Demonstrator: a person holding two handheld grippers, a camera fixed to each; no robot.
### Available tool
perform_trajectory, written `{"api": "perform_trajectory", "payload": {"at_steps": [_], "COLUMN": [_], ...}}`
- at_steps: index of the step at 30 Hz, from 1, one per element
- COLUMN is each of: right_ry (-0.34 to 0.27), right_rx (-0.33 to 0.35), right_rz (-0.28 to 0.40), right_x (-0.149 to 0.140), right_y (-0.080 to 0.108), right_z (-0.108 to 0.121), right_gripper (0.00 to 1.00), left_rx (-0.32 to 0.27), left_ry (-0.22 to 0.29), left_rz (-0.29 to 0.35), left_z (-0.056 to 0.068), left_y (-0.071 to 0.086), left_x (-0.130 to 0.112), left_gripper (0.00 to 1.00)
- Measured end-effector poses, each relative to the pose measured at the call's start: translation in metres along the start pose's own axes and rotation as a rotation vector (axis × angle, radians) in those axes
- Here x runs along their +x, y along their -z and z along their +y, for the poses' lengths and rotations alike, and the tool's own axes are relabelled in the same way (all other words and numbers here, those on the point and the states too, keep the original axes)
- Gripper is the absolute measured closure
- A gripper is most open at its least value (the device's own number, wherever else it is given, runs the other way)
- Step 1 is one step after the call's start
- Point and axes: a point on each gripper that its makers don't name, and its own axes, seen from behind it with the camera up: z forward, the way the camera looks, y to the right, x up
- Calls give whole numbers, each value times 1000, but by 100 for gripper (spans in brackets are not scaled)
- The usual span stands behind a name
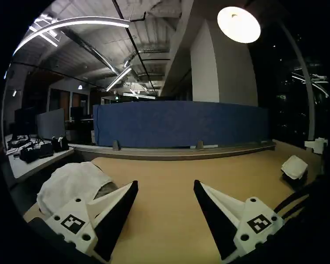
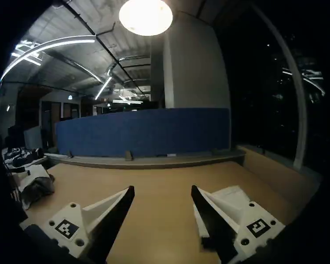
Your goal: Fold towel
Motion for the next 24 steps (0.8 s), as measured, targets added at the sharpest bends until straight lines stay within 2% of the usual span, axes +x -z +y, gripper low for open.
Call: {"api": "perform_trajectory", "payload": {"at_steps": [3,8,14,20,24], "right_ry": [-7,8,38,57,63], "right_rx": [1,3,-16,-1,22], "right_rz": [-19,-63,-86,-91,-93], "right_x": [-6,-16,-18,-18,-18], "right_y": [-1,-4,-12,-20,-24], "right_z": [1,3,7,-7,-20], "right_gripper": [0,0,0,0,0], "left_rx": [8,29,36,28,36], "left_ry": [-8,-43,-67,-53,-52], "left_rz": [22,41,52,79,71], "left_z": [0,-4,-5,-5,-11], "left_y": [-3,-13,-23,-31,-39], "left_x": [-6,-20,-33,-42,-54], "left_gripper": [6,6,6,6,6]}}
